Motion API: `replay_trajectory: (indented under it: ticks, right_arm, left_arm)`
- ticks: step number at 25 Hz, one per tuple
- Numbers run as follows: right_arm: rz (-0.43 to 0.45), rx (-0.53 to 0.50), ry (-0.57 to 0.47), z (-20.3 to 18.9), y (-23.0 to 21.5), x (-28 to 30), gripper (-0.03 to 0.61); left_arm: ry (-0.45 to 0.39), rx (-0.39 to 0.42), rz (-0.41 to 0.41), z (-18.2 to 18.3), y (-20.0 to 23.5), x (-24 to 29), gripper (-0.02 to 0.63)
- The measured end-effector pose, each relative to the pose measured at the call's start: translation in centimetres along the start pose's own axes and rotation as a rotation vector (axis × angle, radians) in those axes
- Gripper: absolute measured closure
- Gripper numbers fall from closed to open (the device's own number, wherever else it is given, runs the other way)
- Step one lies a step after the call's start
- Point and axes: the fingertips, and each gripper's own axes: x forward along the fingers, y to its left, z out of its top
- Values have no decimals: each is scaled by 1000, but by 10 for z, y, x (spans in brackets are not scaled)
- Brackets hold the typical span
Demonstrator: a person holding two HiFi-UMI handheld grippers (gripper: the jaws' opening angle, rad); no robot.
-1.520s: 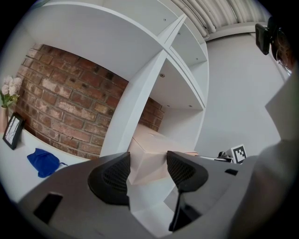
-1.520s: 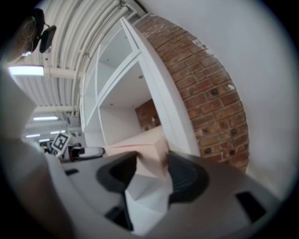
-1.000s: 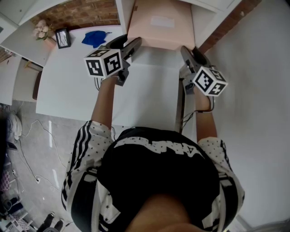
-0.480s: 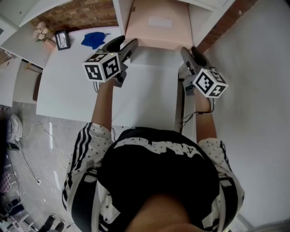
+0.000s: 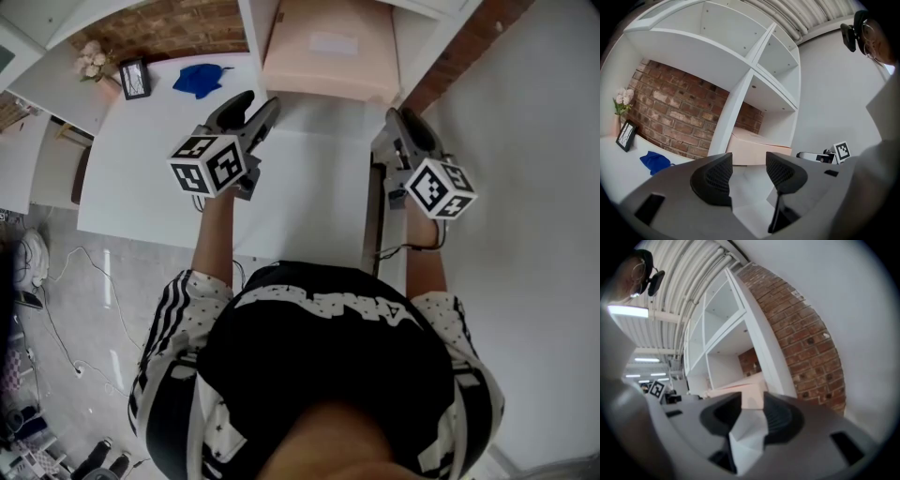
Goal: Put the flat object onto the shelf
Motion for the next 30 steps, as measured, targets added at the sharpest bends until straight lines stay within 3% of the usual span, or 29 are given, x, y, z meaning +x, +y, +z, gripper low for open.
replay_trajectory:
  ticks: [8,11,14,30]
  right_arm:
    - [28,7,-23,-1,12,-18,507]
    - [65,-7,-11,-5,22,-22,525]
    - [88,-46,1,-6,31,-27,532]
    - [124,-89,2,-5,41,-39,540]
  left_arm:
    - [-53,-16,54,-3,-5,-27,599]
    - [-56,-31,30,-3,-12,-32,604]
    - [-44,8,29,-3,-19,-34,606]
    - [-57,17,1,4,-40,-38,604]
